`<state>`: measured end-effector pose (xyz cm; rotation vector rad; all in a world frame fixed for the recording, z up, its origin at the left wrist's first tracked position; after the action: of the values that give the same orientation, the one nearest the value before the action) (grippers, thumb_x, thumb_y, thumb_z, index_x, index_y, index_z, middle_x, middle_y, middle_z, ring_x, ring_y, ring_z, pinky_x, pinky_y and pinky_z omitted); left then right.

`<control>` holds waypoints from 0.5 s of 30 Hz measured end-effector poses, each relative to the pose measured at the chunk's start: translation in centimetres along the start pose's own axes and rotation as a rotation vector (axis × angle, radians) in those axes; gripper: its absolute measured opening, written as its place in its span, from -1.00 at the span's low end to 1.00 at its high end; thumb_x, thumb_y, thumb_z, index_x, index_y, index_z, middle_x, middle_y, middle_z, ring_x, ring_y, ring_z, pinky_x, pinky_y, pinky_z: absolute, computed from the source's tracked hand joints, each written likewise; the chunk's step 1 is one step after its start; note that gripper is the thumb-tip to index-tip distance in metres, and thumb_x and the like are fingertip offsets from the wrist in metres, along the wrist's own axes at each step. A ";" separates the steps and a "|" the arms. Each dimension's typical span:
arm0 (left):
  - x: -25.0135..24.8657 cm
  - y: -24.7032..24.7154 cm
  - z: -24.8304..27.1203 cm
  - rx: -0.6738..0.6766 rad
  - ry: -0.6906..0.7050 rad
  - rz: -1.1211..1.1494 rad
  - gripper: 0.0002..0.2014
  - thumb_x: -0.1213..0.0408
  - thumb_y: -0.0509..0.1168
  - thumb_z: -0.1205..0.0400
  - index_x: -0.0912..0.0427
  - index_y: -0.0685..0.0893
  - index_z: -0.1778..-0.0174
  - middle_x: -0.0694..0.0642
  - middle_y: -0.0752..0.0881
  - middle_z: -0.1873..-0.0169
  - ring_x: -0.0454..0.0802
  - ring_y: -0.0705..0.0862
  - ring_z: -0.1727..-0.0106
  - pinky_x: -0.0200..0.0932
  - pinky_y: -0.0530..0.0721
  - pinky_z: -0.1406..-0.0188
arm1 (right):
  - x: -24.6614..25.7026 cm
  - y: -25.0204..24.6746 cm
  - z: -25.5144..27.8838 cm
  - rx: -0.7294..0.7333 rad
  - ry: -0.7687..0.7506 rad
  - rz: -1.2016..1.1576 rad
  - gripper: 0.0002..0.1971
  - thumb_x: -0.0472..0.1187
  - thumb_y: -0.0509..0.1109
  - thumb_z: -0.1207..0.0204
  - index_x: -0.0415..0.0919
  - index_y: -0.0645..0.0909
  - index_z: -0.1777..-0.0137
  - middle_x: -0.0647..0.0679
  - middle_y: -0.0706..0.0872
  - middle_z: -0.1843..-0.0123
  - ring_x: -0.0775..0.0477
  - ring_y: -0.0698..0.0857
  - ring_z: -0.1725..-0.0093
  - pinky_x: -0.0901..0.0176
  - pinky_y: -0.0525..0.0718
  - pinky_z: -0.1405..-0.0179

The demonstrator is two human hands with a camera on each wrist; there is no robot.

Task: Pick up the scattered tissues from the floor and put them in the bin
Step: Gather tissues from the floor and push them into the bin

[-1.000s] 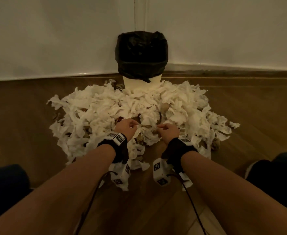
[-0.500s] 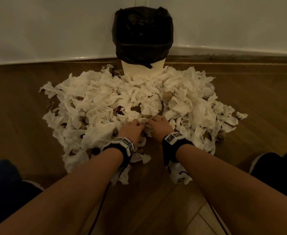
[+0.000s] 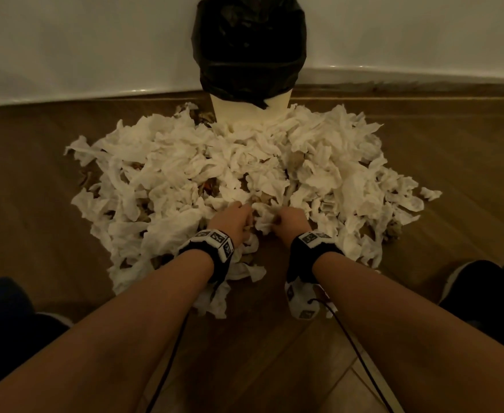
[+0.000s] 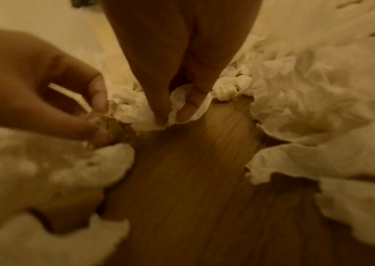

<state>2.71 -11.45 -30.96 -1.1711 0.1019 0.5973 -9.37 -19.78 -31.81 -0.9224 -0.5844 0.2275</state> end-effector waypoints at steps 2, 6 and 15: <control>0.2 -0.4 0.3 -0.078 0.004 0.103 -0.77 0.29 0.42 -0.47 0.06 0.46 0.14 0.00 0.46 0.14 0.00 0.53 0.07 -0.24 0.45 0.19 | -0.8 -0.6 0.5 -0.109 0.085 -0.261 -0.83 -0.36 0.28 -0.53 -0.29 0.63 -0.07 -0.24 0.69 -0.05 -0.19 0.63 -0.04 0.11 0.60 0.05; 0.6 -1.5 1.3 -0.200 -0.035 0.358 -0.76 0.32 0.44 -0.46 0.07 0.49 0.12 0.02 0.60 0.16 -0.12 0.54 0.25 -0.35 0.41 0.33 | -1.6 -1.2 1.2 -0.068 0.129 -0.624 -0.54 -0.39 0.22 -0.57 -0.15 0.44 -0.48 -0.17 0.57 -0.07 -0.12 0.58 0.02 0.27 0.59 0.24; 0.3 -3.5 3.5 -0.238 -0.142 0.541 -0.52 0.23 0.46 -0.51 0.15 0.57 -0.36 0.10 0.62 -0.24 -0.05 0.66 -0.05 -0.30 0.54 0.07 | -2.4 -3.0 4.1 0.028 0.289 -1.601 -0.69 -0.60 0.16 -0.56 -0.37 0.54 -0.24 -0.31 0.68 0.02 -0.12 0.72 0.28 0.19 0.73 0.31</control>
<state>3.87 -9.13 -26.69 -1.3335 0.2355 1.1937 -13.84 -19.81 -28.47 -0.2353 -0.8742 -1.3043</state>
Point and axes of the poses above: each hand's wrist, its own z-axis away from the middle knuckle, its own y-axis out of the palm, x = y × z, the point moved 3 cm from there along -z, towards the middle knuckle
